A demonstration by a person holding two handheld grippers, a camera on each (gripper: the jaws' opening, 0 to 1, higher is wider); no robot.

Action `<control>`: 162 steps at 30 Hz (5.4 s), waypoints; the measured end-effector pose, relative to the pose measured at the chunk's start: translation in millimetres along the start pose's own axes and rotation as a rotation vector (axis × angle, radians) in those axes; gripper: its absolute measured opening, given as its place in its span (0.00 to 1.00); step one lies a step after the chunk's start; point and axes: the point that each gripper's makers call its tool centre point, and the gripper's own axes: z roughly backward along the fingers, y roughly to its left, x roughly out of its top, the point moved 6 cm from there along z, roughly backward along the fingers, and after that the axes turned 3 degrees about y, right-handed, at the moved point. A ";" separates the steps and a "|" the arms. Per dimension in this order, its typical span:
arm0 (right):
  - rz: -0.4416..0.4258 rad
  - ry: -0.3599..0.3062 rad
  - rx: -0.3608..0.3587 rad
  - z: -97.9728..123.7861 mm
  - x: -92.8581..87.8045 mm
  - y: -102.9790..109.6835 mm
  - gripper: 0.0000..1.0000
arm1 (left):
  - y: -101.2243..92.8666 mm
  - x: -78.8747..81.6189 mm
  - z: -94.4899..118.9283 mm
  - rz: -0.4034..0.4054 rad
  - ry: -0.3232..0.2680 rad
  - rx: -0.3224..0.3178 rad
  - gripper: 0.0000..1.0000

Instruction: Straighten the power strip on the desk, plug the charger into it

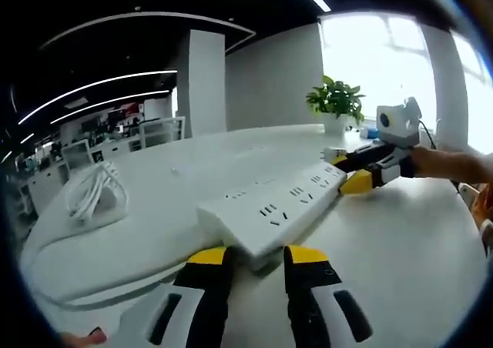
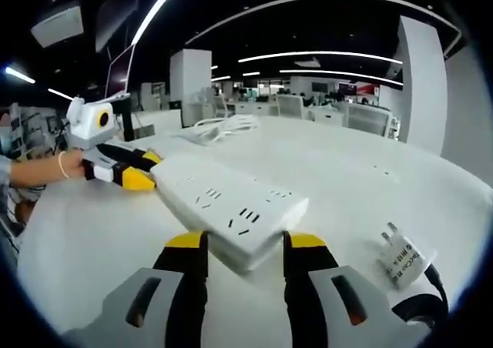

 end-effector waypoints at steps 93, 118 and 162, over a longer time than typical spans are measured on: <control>-0.023 0.058 -0.059 122.0 -39.3 -59.8 0.77 | -29.7 0.5 88.4 -0.065 -0.318 0.139 0.91; 0.047 0.250 0.000 115.8 -46.0 -61.7 0.68 | -34.6 -7.1 82.3 -0.067 -0.285 0.106 0.87; 0.404 0.821 0.181 112.9 -32.8 -58.1 0.10 | -42.6 -14.8 84.7 -0.106 -0.261 0.070 0.85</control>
